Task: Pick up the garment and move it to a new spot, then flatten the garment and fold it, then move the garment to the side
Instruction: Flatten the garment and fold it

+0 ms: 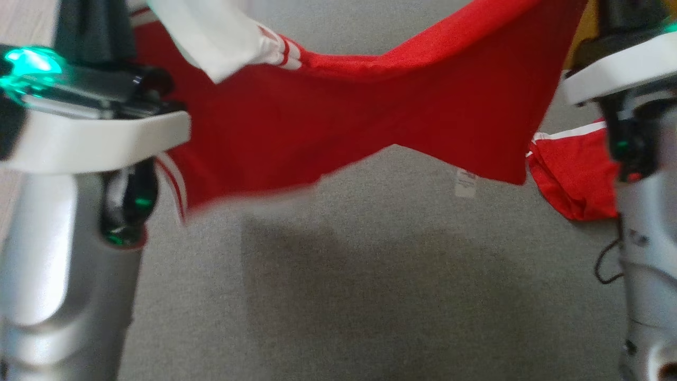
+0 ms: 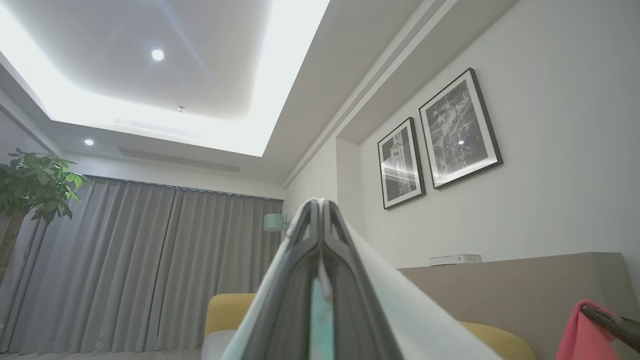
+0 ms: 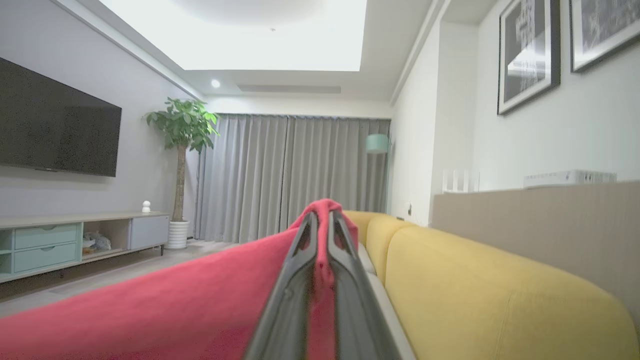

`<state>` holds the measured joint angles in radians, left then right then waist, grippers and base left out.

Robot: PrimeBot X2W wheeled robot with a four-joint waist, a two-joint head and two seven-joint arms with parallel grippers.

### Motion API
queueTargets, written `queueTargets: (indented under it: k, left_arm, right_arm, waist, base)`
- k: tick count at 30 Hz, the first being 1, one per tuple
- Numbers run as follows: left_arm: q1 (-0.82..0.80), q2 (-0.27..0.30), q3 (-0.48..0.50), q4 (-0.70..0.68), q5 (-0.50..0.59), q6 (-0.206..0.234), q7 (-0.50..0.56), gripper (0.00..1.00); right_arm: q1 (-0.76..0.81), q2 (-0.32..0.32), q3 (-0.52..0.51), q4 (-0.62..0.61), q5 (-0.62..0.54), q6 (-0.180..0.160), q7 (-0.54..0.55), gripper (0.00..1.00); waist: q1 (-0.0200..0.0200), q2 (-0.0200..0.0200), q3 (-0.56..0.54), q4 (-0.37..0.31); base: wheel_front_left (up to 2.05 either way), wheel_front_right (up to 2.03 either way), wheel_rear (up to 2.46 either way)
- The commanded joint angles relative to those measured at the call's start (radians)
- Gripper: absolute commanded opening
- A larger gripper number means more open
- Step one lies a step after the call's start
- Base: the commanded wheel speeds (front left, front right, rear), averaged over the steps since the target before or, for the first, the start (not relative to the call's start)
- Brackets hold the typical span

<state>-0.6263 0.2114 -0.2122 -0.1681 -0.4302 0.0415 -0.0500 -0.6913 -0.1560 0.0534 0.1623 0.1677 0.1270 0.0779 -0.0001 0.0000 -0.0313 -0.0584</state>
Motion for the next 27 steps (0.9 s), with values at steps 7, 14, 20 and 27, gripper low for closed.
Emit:
queueTargets:
  k: [7, 14, 20, 27]
  left_arm:
    - [-0.051, 0.105, 0.105, -0.169, -0.048, 0.020, 0.148, 0.00]
    - [-0.213, 0.161, 0.106, 0.060, -0.078, -0.049, 0.190, 0.00]
    - [-0.461, 0.192, 0.092, 0.363, -0.037, -0.099, 0.137, 0.00]
    - [-0.808, 0.189, 0.049, 0.739, 0.043, -0.129, -0.028, 0.00]
  right_arm:
    - [0.078, -0.025, -0.031, -0.328, 0.043, 0.004, 0.209, 0.00]
    - [-0.014, -0.054, -0.014, -0.255, 0.032, 0.004, 0.246, 0.00]
    - [-0.280, -0.087, 0.086, 0.009, 0.029, 0.004, 0.163, 0.00]
    - [-0.656, -0.091, 0.170, 0.430, -0.051, 0.004, -0.074, 0.00]
  waist:
    - [0.0001, 0.0000, 0.055, 0.002]
    - [0.0001, 0.0000, 0.218, 0.010]
    - [0.0001, 0.0000, 0.335, 0.005]
    - [0.0001, 0.0000, 0.408, 0.017]
  base:
    - [0.00, 0.00, 0.00]
    - [0.00, 0.00, 0.00]
    - [0.00, 0.00, 0.00]
    - [0.00, 0.00, 0.00]
